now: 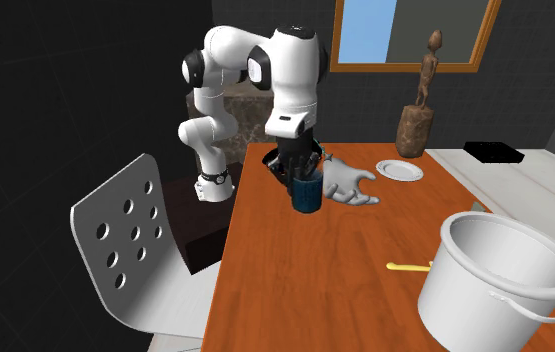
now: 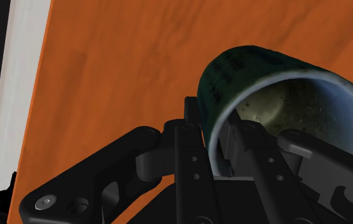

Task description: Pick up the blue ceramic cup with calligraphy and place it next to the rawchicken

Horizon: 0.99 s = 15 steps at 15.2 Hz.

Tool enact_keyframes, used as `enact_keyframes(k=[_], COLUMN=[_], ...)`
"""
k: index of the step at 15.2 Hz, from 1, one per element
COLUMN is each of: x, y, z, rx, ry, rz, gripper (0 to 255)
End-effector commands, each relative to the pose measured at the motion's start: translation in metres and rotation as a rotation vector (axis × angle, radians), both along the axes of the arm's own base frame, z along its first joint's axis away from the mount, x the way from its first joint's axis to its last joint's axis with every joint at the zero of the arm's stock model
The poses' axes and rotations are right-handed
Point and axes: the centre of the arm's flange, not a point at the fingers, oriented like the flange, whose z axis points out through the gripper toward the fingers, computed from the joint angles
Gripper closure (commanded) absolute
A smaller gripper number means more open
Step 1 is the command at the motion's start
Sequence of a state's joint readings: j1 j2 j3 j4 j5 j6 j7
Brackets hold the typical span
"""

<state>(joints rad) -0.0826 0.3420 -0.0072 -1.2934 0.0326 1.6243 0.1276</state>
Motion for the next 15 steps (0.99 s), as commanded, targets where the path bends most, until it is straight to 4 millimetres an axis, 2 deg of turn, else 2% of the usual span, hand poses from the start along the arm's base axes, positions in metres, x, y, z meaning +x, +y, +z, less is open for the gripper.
enact_keyframes(k=[1, 2, 15], x=[-0.001, -0.001, -0.157], y=[0.001, 0.001, 0.071], z=[0.01, 0.014, 0.015], rx=[0.0, 0.0, 0.0], ry=[0.0, 0.0, 0.0], rz=[0.0, 0.0, 0.0], gripper=[255, 255, 255])
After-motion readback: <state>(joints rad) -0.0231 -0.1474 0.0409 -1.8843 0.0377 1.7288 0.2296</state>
